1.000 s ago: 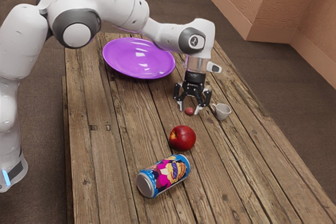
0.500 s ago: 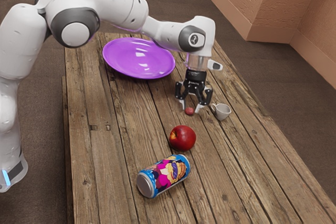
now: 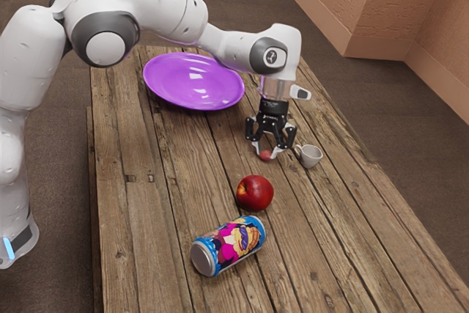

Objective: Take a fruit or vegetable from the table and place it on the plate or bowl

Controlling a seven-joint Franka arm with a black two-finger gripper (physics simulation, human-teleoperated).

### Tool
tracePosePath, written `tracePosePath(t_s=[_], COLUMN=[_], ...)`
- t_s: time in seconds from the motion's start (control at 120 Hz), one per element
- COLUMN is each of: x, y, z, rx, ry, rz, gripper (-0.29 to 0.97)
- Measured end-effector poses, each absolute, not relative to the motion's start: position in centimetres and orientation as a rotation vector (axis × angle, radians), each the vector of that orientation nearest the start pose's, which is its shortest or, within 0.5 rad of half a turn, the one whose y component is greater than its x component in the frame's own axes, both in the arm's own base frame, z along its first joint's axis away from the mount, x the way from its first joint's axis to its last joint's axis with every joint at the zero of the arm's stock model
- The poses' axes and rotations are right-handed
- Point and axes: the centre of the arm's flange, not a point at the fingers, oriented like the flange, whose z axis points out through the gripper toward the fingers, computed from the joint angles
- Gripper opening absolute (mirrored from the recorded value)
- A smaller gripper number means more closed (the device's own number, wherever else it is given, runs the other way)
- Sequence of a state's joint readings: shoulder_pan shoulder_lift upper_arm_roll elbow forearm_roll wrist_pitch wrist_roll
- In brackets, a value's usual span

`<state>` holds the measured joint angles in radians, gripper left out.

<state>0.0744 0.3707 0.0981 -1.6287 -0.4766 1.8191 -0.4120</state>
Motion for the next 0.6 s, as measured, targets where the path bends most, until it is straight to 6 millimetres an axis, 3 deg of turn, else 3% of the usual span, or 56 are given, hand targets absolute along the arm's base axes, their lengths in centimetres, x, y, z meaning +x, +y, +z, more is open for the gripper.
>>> tracePosePath(t_s=[0.1,0.2,0.25,0.325,0.392,0.45,0.542,0.6], x=[64.4,64.0,62.7,58.1,54.6,52.0,47.6,45.8], y=[6.7,6.7,6.6,6.9,8.5,11.9,20.4,23.9], z=[40.2,42.2,45.9,52.8,56.3,57.1,55.9,55.2], rx=[-3.269,-3.279,-3.292,-3.29,-3.262,-3.201,-3.023,-2.934], ry=[-1.275,-1.279,-1.27,-1.275,-1.336,-1.461,-1.776,-1.907], rz=[0.391,0.34,0.258,0.097,0.002,-0.034,-0.035,-0.028], gripper=[0.17,0.16,0.15,0.16,0.16,0.16,0.15,0.15])
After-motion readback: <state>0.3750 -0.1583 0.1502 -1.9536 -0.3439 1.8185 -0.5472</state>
